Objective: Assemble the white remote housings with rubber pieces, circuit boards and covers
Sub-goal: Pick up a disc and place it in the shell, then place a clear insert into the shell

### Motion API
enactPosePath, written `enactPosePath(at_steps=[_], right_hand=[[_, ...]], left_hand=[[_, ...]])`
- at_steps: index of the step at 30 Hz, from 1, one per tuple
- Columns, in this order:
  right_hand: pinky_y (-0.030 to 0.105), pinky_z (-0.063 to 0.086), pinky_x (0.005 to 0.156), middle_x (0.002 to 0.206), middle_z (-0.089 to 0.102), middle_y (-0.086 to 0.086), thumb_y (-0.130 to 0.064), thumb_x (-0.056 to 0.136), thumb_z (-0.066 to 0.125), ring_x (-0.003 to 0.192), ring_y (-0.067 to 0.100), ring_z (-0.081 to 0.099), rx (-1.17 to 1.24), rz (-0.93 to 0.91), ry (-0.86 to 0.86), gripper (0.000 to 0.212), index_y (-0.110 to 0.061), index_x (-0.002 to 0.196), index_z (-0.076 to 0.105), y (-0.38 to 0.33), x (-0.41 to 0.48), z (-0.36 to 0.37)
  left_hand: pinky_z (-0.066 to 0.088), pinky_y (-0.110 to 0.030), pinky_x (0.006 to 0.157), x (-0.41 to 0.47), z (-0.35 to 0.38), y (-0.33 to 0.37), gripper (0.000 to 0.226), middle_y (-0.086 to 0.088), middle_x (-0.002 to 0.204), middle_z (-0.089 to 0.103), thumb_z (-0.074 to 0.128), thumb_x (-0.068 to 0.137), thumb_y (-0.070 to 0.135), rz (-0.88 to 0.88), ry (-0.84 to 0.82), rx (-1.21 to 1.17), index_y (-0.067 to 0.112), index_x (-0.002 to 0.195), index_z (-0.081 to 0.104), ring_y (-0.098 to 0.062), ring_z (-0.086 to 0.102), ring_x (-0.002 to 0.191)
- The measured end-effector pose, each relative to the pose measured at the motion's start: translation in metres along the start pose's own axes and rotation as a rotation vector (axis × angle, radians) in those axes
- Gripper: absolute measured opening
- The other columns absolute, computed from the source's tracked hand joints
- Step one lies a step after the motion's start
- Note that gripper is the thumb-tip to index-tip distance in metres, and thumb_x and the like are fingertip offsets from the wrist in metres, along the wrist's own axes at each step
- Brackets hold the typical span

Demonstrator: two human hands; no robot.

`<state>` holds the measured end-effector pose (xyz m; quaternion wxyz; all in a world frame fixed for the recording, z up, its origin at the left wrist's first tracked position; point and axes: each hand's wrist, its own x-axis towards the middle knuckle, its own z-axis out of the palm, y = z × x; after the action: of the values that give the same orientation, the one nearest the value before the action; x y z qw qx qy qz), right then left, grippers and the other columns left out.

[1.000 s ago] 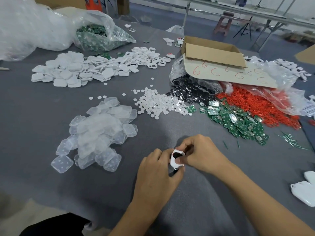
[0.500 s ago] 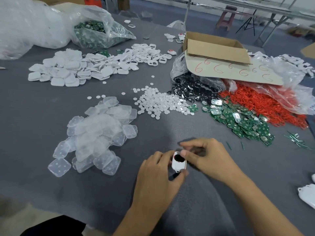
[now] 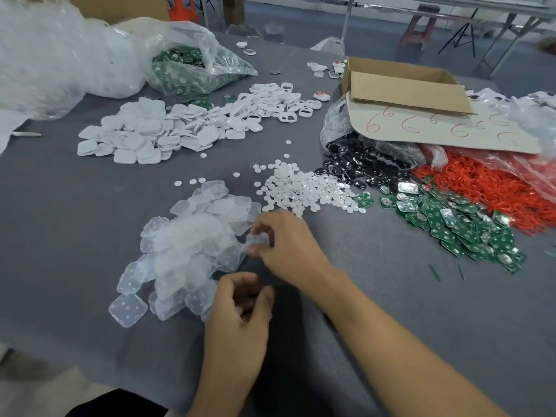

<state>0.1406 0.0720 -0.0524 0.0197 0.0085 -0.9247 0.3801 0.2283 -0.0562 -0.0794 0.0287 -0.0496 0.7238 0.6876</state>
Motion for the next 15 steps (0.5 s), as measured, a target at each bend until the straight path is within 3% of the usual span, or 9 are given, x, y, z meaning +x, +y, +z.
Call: enactPosePath(at_steps=[2, 5, 8, 12, 15], right_hand=[[0.019, 0.049, 0.064, 0.078, 0.066, -0.010, -0.022, 0.076, 0.084, 0.068, 0.005, 0.060, 0.133, 0.064, 0.069, 0.021, -0.026, 0.086, 0.066, 0.002, -0.008, -0.011], [0.035, 0.059, 0.069, 0.076, 0.073, 0.006, -0.015, 0.074, 0.087, 0.068, 0.020, 0.068, 0.411, 0.143, 0.025, 0.030, -0.024, 0.093, 0.066, 0.000, -0.028, -0.033], [0.026, 0.058, 0.062, 0.078, 0.072, 0.013, -0.002, 0.083, 0.078, 0.067, 0.017, 0.069, 0.700, 0.175, -0.062, 0.020, -0.010, 0.099, 0.068, 0.000, -0.052, -0.053], [0.026, 0.059, 0.069, 0.089, 0.076, 0.013, -0.001, 0.093, 0.066, 0.077, 0.019, 0.072, 0.755, 0.215, -0.083, 0.017, -0.009, 0.108, 0.068, 0.002, -0.084, -0.076], [0.029, 0.057, 0.068, 0.085, 0.075, 0.017, 0.000, 0.093, 0.065, 0.074, 0.020, 0.069, 0.728, 0.257, -0.035, 0.014, -0.008, 0.104, 0.069, 0.006, -0.101, -0.089]], left_hand=[[0.055, -0.015, 0.067, 0.005, 0.000, 0.005, 0.014, 0.012, 0.092, 0.072, 0.069, 0.094, 0.017, -0.061, 0.038, -0.107, 0.026, 0.103, 0.064, -0.008, 0.072, 0.077], [0.057, -0.018, 0.068, 0.012, 0.005, 0.019, 0.022, 0.002, 0.098, 0.076, 0.071, 0.090, 0.031, -0.132, 0.031, -0.267, 0.022, 0.110, 0.066, -0.010, 0.074, 0.085], [0.056, -0.019, 0.069, 0.013, 0.013, 0.032, 0.038, -0.001, 0.104, 0.078, 0.074, 0.079, 0.042, -0.113, -0.079, -0.315, 0.024, 0.112, 0.070, -0.013, 0.075, 0.095], [0.055, -0.017, 0.070, 0.003, 0.023, 0.038, 0.015, 0.000, 0.092, 0.078, 0.080, 0.080, 0.031, 0.004, -0.111, -0.235, 0.034, 0.094, 0.075, -0.012, 0.074, 0.085], [0.055, -0.017, 0.072, -0.008, 0.030, 0.039, 0.028, -0.001, 0.086, 0.077, 0.083, 0.080, 0.017, -0.025, -0.155, -0.239, 0.038, 0.096, 0.072, -0.011, 0.074, 0.081]])
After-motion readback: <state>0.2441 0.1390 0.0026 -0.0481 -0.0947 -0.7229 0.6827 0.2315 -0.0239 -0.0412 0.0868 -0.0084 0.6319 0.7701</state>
